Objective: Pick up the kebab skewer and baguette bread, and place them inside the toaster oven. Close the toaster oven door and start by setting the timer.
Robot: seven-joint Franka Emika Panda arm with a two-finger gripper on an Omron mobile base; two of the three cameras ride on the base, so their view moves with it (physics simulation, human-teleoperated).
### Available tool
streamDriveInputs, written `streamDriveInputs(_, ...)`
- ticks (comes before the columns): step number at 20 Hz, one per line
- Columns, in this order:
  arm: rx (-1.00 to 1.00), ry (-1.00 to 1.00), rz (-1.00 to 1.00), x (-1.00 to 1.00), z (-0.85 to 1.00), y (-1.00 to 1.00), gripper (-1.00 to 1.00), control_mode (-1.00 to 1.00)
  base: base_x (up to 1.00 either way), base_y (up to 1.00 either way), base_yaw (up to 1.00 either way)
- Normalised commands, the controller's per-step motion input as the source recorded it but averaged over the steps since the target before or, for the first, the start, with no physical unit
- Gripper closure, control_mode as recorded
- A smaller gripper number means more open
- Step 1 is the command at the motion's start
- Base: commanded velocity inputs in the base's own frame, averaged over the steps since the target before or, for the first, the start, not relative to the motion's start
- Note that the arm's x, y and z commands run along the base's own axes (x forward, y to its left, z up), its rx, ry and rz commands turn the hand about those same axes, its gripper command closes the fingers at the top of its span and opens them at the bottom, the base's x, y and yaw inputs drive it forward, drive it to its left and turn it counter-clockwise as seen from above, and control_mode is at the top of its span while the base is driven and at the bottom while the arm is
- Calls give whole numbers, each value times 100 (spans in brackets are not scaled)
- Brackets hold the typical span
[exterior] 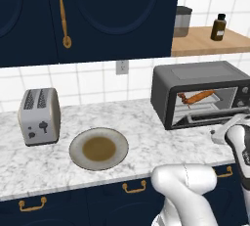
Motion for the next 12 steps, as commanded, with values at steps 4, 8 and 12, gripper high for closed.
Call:
streamDriveInputs(4, 0, 1, 0, 100, 47, -1, -100, -100, 0, 0, 0)
streamDriveInputs(8, 0, 8, 0, 98, 36, -21, -100, -100, 0, 0, 0)
streamDriveInputs(12, 0, 13, 0, 72, 44, -20, -100, -100, 0, 0, 0)
